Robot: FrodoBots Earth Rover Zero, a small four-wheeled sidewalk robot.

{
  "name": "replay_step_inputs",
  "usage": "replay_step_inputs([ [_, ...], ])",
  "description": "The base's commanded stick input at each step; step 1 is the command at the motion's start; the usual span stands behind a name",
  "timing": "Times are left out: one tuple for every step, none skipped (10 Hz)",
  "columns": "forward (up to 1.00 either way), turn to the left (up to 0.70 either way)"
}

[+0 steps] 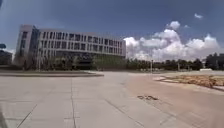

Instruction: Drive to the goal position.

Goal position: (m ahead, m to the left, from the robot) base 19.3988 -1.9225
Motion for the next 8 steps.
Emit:
replay_step_inputs([
  [1.00, 0.00],
  [1.00, 0.00],
  [1.00, 0.00],
  [1.00, 0.00],
  [1.00, 0.00],
  [1.00, 0.00],
  [1.00, 0.00],
  [1.00, 0.00],
])
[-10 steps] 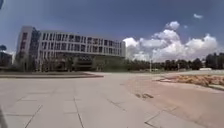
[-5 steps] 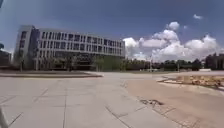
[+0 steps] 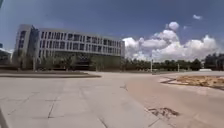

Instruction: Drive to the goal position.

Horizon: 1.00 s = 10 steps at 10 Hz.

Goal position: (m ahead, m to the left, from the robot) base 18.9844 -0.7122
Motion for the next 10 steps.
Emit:
replay_step_inputs([
  [1.00, -0.01],
  [1.00, -0.16],
  [1.00, -0.27],
  [1.00, -0.27],
  [1.00, -0.27],
  [1.00, -0.27],
  [1.00, -0.27],
  [1.00, -0.16],
  [1.00, 0.00],
  [1.00, 0.00],
])
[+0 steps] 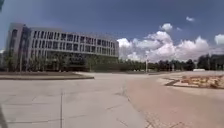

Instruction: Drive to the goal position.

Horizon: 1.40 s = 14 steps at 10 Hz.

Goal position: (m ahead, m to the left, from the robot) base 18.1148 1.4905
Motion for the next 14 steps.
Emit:
replay_step_inputs([
  [1.00, 0.00],
  [1.00, 0.00],
  [1.00, 0.00],
  [1.00, 0.00],
  [1.00, 0.00],
  [1.00, 0.00],
  [1.00, 0.00],
  [1.00, 0.00],
  [1.00, 0.00],
  [1.00, 0.00],
  [1.00, 0.00],
  [1.00, 0.00],
  [1.00, 0.00],
  [1.00, 0.00],
])
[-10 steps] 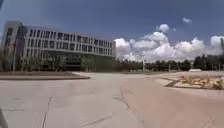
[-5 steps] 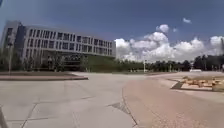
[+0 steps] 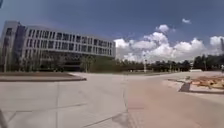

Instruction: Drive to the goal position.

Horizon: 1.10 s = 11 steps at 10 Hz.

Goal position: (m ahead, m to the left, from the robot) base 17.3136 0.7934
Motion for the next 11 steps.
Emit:
replay_step_inputs([
  [1.00, 0.00],
  [1.00, 0.00],
  [1.00, 0.00],
  [1.00, 0.00],
  [1.00, 0.00],
  [1.00, 0.00],
  [1.00, 0.00],
  [1.00, 0.00],
  [1.00, 0.00],
  [1.00, 0.00],
  [1.00, 0.00],
])
